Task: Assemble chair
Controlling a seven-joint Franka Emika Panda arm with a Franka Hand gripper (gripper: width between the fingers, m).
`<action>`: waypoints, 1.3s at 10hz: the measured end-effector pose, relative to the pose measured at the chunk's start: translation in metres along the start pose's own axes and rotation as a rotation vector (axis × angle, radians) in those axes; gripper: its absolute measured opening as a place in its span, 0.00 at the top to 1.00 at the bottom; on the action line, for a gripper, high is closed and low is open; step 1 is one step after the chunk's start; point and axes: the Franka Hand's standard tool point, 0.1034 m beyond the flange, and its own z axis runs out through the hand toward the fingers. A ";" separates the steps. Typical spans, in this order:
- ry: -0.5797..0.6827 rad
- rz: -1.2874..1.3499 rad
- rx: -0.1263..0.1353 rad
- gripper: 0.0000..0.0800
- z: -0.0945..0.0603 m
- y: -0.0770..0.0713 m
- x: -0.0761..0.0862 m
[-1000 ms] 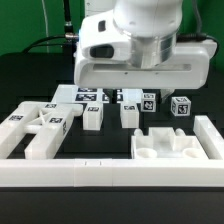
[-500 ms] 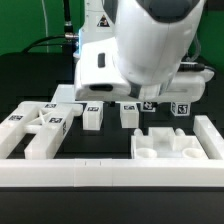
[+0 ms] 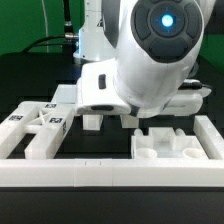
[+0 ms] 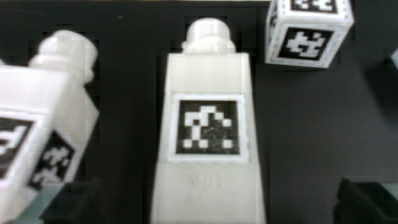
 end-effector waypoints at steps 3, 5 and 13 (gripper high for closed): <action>-0.001 0.001 0.000 0.19 0.006 0.001 0.001; -0.004 0.001 0.000 0.55 0.007 0.001 0.001; 0.005 -0.006 0.023 0.64 -0.040 -0.009 -0.021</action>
Offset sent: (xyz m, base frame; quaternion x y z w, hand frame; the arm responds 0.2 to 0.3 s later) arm -0.0032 -0.0015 -0.0036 -0.0051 0.0033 -0.0012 1.0000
